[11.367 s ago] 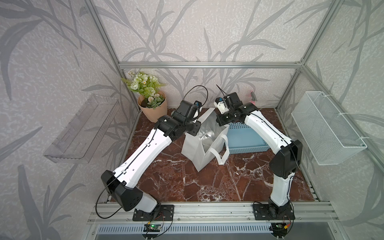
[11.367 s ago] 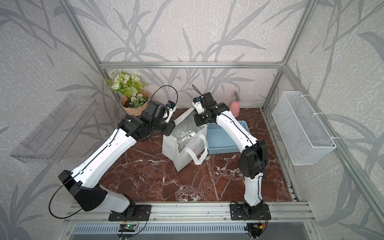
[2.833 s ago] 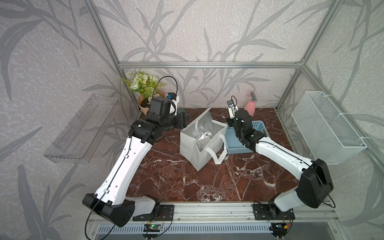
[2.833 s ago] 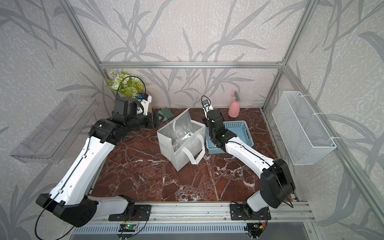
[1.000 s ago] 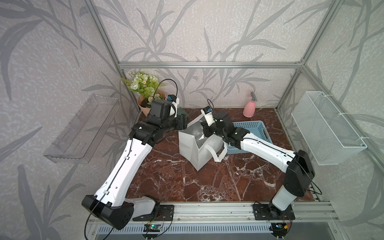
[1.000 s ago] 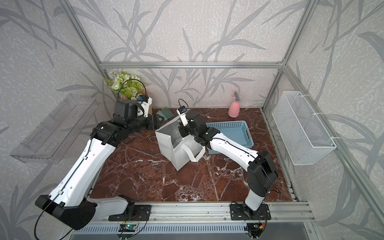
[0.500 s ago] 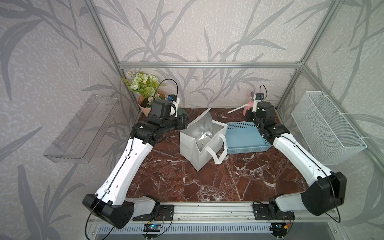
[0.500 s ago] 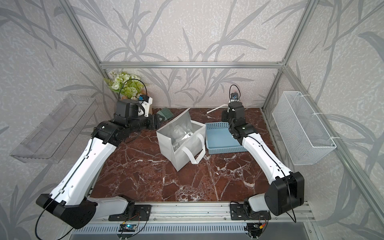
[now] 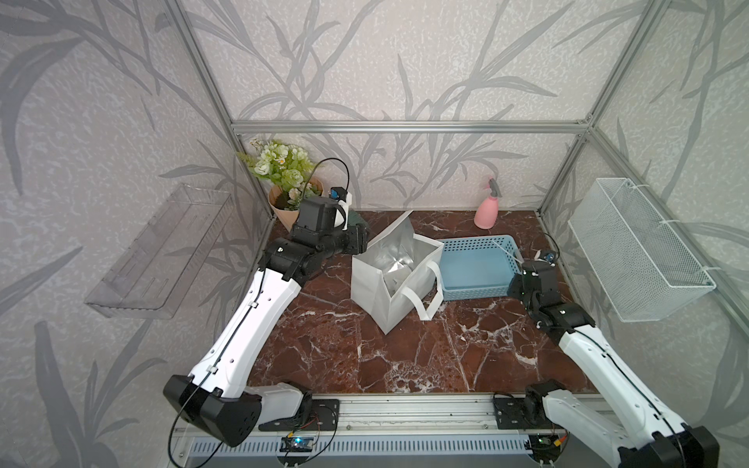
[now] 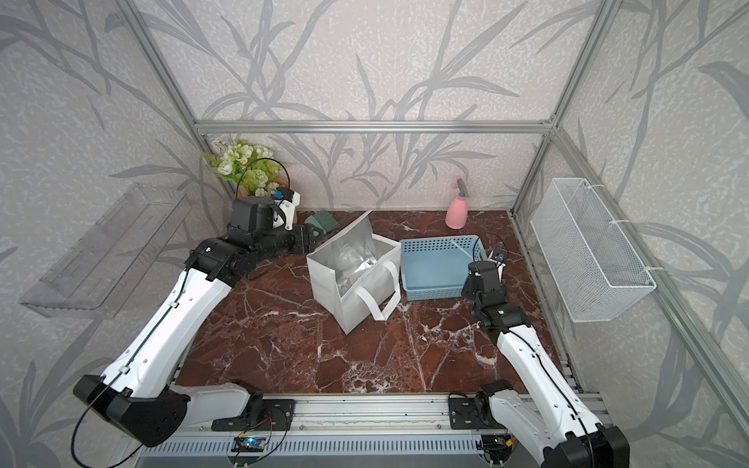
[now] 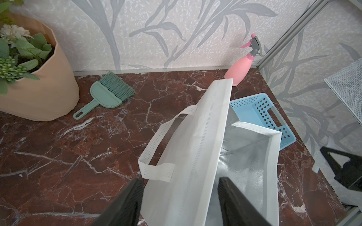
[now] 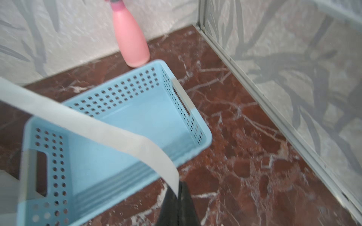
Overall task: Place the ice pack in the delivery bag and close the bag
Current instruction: Place the adhesive seal at the center of the board, then close the delivery bag at the center of the board.
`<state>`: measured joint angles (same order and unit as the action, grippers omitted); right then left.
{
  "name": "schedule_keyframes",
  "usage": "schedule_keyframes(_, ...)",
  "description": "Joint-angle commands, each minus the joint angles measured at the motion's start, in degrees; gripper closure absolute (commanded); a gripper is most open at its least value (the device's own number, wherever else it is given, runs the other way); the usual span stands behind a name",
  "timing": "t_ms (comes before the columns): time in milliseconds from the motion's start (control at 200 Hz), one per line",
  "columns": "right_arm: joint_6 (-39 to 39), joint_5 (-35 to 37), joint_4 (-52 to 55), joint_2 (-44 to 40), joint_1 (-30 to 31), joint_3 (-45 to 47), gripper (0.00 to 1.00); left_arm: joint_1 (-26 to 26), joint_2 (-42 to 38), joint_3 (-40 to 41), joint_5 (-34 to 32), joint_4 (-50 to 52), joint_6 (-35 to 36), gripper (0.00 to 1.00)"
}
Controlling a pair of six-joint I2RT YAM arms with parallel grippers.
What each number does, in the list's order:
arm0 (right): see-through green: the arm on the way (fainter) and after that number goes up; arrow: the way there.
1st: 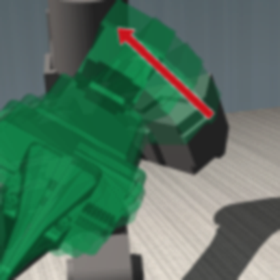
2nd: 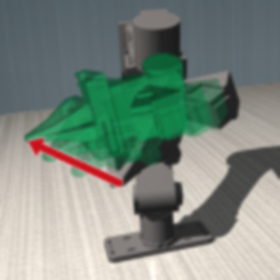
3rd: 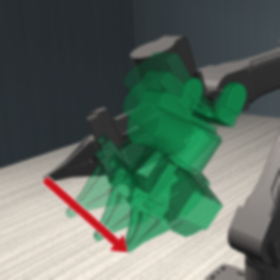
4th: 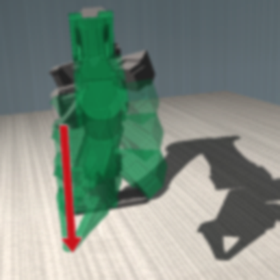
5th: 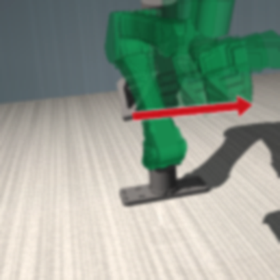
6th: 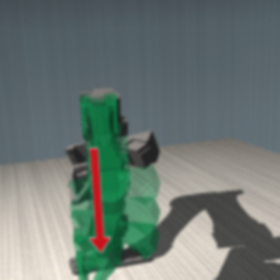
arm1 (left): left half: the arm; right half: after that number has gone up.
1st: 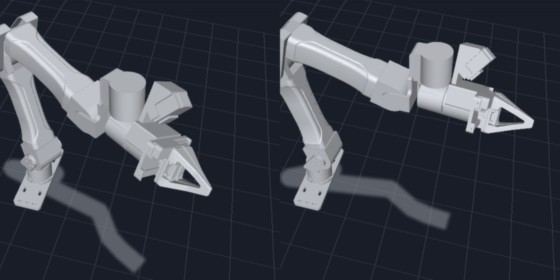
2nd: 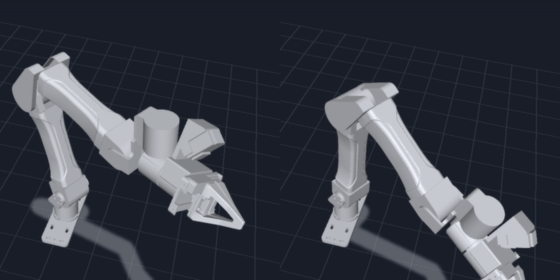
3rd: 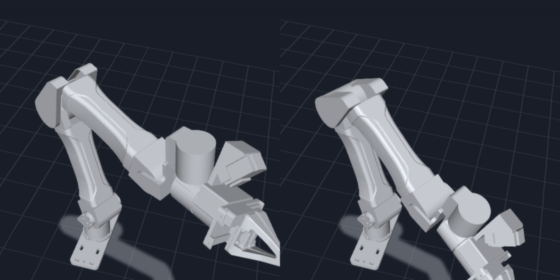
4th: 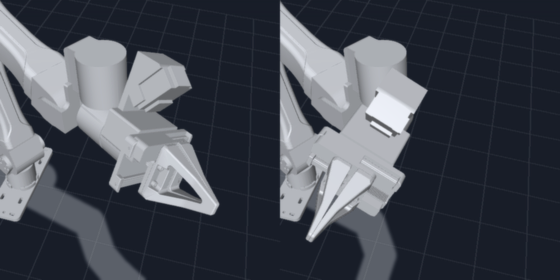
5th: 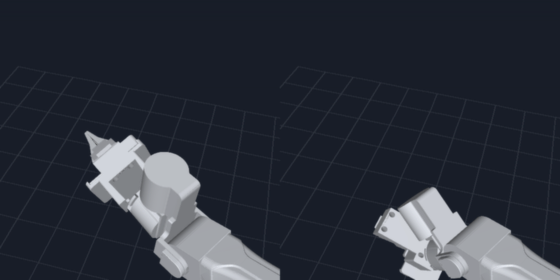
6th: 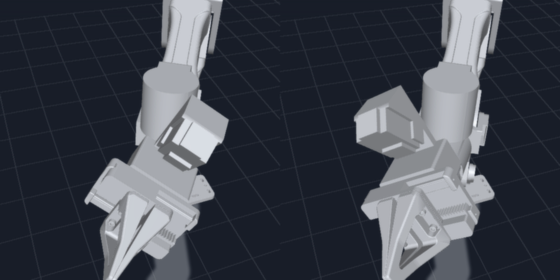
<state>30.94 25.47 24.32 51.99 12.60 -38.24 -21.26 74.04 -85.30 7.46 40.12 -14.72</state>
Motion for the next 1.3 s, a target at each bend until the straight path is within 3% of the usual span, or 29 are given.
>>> schedule_keyframes(0, 11.6, 1.2, 5.5, -3.4, -0.3, 6.0, 1.00, 0.2, -2.2, 1.8, -1.6, -3.1, 0.7, 0.35)
schedule_keyframes(215, 17.8, -1.3, 2.6, -3.9, -0.3, 13.1, 0.99, 0.2, -5.1, 5.0, -5.7, -6.5, 0.5, 0.35)
schedule_keyframes(240, 17.8, -1.3, 2.6, -3.5, -0.3, 13.1, 0.93, 0.2, -5.7, 5.5, -6.5, -7.1, 0.4, 0.34)
schedule_keyframes(345, 17.7, -1.2, 4.7, -2.4, -0.4, 11.7, 0.44, 0.3, -8.6, 8.5, -8.8, -10.1, 0.6, 0.34)
schedule_keyframes(455, 13.6, -5.0, 5.0, -2.9, -0.4, 8.8, 0.31, 0.5, -11.8, 12.2, -11.2, -13.1, 1.4, 0.29)
schedule_keyframes(545, 9.1, -7.7, 5.3, -4.7, -0.4, 5.9, 0.28, 0.9, -15.0, 16.0, -14.7, -15.7, 2.0, 0.15)
schedule_keyframes(595, 7.4, -8.4, 5.4, -5.6, -0.3, 4.2, 0.27, 1.5, -16.4, 17.9, -15.8, -16.8, 1.9, 0.13)
schedule_keyframes(775, 5.1, -8.9, 10.1, -4.9, -0.2, -1.1, 0.26, 2.9, -18.2, 22.8, -18.8, -18.3, 0.3, 0.12)
schedule_keyframes(915, 1.9, -13.9, 5.7, -4.4, 2.0, -2.7, 0.26, 2.9, -22.3, 30.2, -16.7, -24.1, 2.4, 0.12)
schedule_keyframes(1075, -5.2, -23.8, -7.2, -2.2, 10.3, -2.6, 0.26, 3.0, -28.2, 39.4, -10.9, -31.1, 6.6, 0.12)
schedule_keyframes(1295, -13.5, -26.3, -18.3, 4.8, 25.4, -4.5, 0.28, 3.4, -32.8, 47.0, -6.2, -35.5, 9.2, 0.11)
